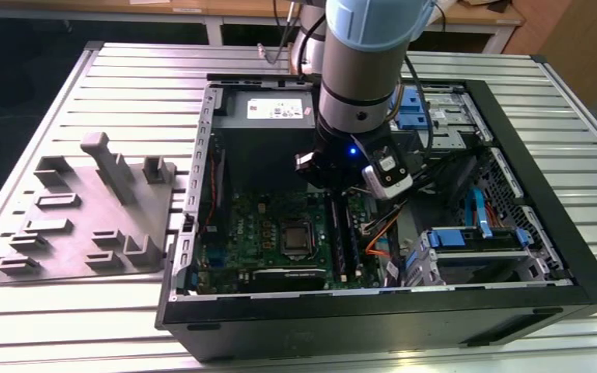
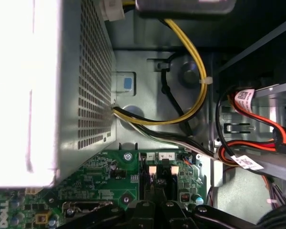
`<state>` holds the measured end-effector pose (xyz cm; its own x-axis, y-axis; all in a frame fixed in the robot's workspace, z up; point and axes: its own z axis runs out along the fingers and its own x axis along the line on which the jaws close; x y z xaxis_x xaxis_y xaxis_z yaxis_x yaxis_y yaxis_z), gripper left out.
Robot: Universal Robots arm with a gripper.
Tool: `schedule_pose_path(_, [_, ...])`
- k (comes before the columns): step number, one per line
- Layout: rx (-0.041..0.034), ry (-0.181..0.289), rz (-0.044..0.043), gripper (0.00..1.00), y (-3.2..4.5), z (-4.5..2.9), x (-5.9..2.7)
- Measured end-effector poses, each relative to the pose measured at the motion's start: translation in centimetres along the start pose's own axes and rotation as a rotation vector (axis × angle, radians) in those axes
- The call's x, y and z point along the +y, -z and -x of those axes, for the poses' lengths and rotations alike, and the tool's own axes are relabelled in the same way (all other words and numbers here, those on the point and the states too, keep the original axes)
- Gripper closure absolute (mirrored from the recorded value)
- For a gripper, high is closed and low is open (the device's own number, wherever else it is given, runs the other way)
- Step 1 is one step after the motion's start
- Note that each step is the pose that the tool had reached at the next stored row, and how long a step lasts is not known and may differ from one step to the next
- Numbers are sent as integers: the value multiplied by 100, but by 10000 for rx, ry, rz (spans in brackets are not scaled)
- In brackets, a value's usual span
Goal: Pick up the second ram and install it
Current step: 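Press down the second ram until it locks into place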
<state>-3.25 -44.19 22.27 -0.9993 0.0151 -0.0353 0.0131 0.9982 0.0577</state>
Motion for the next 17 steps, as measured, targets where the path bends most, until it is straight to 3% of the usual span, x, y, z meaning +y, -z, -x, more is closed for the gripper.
schedule_pose_path(6, [0, 0, -1, 90, 117, 4, 6])
schedule_pose_path(17, [0, 1, -15, 90, 127, 5, -21])
